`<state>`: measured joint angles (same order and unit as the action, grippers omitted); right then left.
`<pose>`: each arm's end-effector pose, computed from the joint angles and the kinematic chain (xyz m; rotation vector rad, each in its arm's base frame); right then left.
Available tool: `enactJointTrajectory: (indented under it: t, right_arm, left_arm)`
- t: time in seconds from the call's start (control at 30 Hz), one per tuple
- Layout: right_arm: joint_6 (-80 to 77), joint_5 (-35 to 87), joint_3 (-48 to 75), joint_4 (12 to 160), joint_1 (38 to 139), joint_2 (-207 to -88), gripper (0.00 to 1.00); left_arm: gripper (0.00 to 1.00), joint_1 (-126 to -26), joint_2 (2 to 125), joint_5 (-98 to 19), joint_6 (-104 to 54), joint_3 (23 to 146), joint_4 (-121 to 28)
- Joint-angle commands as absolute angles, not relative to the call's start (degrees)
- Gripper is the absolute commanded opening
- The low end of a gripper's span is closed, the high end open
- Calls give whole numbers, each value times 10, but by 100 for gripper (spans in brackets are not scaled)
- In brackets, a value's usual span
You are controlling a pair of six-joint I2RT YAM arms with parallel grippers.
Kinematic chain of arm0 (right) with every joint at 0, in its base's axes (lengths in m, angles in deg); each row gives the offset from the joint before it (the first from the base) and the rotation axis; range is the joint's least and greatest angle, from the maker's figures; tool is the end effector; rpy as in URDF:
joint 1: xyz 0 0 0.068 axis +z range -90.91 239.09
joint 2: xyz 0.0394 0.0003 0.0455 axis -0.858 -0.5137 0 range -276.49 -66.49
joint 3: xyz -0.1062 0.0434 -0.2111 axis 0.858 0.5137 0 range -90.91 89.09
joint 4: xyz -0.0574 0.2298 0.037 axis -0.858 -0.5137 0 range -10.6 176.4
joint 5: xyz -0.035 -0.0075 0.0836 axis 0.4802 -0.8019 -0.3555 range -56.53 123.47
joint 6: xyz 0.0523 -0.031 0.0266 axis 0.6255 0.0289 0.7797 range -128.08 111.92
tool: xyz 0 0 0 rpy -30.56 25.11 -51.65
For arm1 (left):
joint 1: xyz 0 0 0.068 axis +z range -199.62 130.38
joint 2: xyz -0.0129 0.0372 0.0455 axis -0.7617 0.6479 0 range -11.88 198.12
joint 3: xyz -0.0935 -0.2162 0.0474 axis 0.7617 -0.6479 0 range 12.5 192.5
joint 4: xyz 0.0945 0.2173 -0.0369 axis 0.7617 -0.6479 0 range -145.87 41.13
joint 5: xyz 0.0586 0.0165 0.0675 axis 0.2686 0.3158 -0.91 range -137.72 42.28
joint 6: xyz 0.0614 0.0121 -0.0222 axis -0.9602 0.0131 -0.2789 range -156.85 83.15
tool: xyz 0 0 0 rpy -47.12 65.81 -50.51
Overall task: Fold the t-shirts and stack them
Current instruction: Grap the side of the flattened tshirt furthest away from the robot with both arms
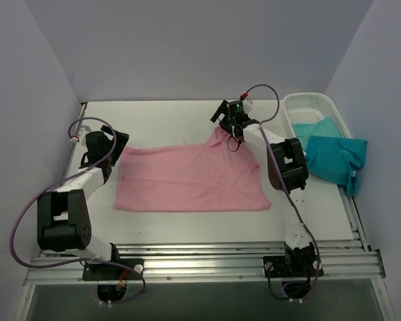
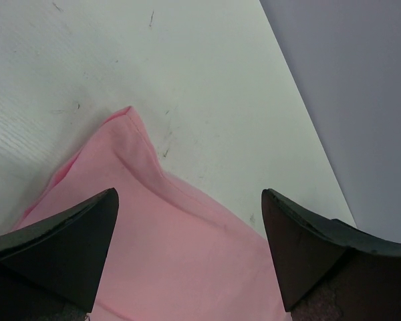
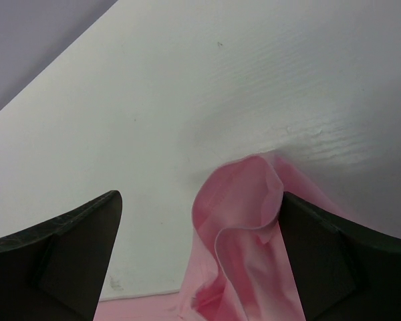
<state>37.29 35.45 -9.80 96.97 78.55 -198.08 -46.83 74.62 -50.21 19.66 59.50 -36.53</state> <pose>0.4805 0.1678 0.1687 0.4769 1.9681 0.7007 0.3273 0.0181 0.1907 -1.0567 1.8007 -0.5358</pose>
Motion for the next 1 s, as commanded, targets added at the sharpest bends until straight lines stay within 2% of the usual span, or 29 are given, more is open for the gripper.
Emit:
enactJointTrajectory:
  t: [0.0,0.5,0.73,0.8,0.87,0.9,0.97]
  right_arm:
    - [372,351,-137,969,778,-1978,95]
    - [385,341,-91,997,767,-2004,93]
    - [389,318,-103,1005,770,-2032,86]
    - [389,314,-113,1006,774,-2042,80]
    - [388,305,-118,1009,776,-2048,67]
    - [387,302,-122,1011,776,-2054,53]
    - [387,299,-122,1011,776,-2055,42]
  left_arm:
    - [97,-462,765,-487,193,619,-302]
    - [100,-447,804,-458,208,621,-272]
    - [100,-444,809,-455,209,616,-263]
    - [100,-443,809,-455,208,613,-260]
    - [100,-443,814,-456,209,612,-259]
    - [100,-442,816,-454,209,613,-258]
    - [100,-440,820,-452,210,613,-257]
